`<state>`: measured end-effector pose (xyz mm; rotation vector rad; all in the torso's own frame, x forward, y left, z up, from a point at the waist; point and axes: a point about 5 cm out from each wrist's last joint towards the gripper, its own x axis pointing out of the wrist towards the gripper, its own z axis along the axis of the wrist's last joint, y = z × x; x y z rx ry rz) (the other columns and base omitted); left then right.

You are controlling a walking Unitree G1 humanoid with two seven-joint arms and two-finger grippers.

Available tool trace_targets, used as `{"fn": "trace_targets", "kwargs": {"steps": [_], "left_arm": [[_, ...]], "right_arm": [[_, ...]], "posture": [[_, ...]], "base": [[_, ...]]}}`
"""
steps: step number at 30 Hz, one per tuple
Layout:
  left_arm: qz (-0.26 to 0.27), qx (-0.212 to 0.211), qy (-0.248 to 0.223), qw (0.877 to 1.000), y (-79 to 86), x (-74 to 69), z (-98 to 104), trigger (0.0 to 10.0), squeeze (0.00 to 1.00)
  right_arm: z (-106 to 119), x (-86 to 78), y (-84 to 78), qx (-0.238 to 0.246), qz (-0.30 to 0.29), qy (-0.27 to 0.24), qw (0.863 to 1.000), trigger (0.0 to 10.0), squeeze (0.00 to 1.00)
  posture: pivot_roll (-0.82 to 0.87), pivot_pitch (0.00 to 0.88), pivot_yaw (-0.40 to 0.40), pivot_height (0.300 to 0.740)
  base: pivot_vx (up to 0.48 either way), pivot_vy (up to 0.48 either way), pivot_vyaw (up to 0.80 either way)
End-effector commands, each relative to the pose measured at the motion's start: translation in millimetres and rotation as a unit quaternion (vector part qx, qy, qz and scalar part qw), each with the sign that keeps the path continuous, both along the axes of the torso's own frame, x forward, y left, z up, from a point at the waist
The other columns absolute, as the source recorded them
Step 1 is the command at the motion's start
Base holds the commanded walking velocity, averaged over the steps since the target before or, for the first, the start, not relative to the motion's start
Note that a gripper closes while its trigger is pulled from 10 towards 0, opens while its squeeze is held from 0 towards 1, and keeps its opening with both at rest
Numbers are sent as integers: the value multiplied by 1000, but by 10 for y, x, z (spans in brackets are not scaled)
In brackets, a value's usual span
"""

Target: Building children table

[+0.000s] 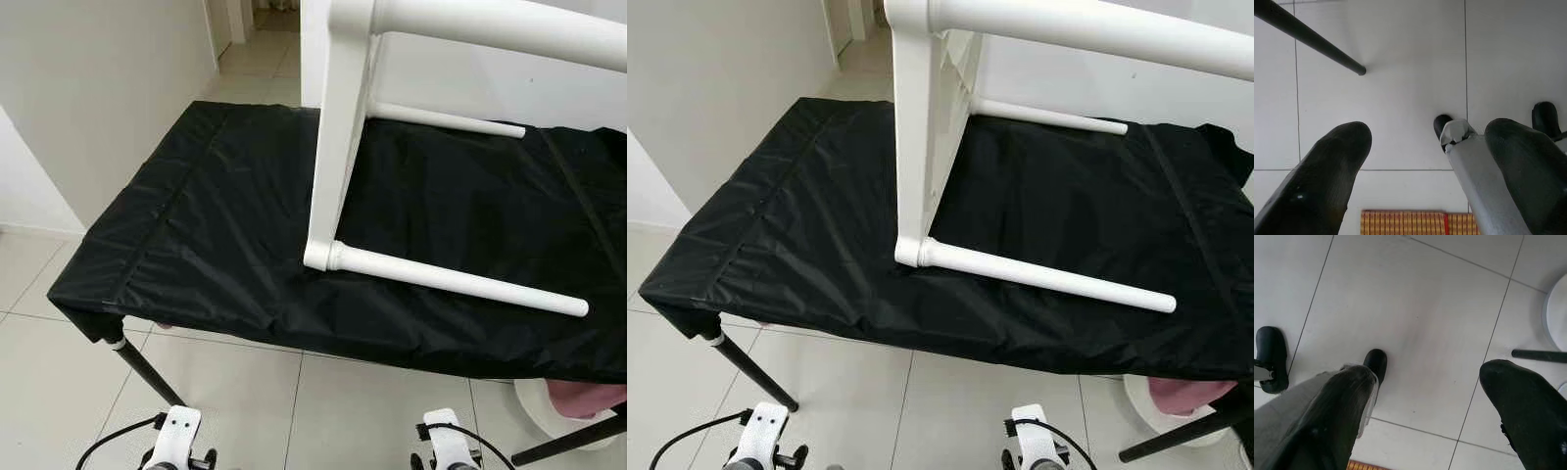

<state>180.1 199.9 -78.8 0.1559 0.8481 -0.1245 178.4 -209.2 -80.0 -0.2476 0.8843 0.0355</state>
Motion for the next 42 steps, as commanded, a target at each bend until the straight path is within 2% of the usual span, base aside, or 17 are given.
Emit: {"fn": "trace_targets", "kwargs": {"steps": [1,7,9,12,15,18,26,33,42], "left_arm": [[12,24,-10,1000,24,8,7,10000,0],[36,30,-6,999,7,6,-4,10000,0],[43,14,-4,999,-11,-4,-11,10000,0],[45,13,-4,999,-11,-15,-16,10000,0],[53,1,1,999,-3,-56,-33,10000,0],[62,-14,12,998,40,-164,-70,10000,0],[37,-4,18,999,85,-238,-85,10000,0],[36,1,21,999,107,-228,-81,10000,0],[52,-7,8,999,110,-117,-37,10000,0]], "right_arm": [[-14,-13,32,3,-2,3,1000,10000,0],[-8,26,89,25,-10,3,1000,10000,0],[-5,36,101,25,-9,0,1000,10000,0],[-10,24,110,31,-9,1,999,10000,0],[-30,-22,114,38,-8,5,999,10000,0],[-84,-167,73,36,-9,20,999,10000,0],[-139,-329,35,41,-17,38,998,10000,0],[-132,-306,39,43,-18,36,998,10000,0],[-71,-131,61,44,-20,19,999,10000,0]], "posture": [[-63,0,65,740],[-91,0,61,740],[-107,0,62,740],[-116,11,68,740],[-121,34,69,740],[-131,72,79,740],[-127,109,80,740],[-122,98,82,740],[-100,23,82,740]], "base": [[0,0,0],[0,0,0],[0,0,0],[0,0,0],[0,0,0],[0,0,0],[0,0,0],[0,0,0],[0,0,0]]}}
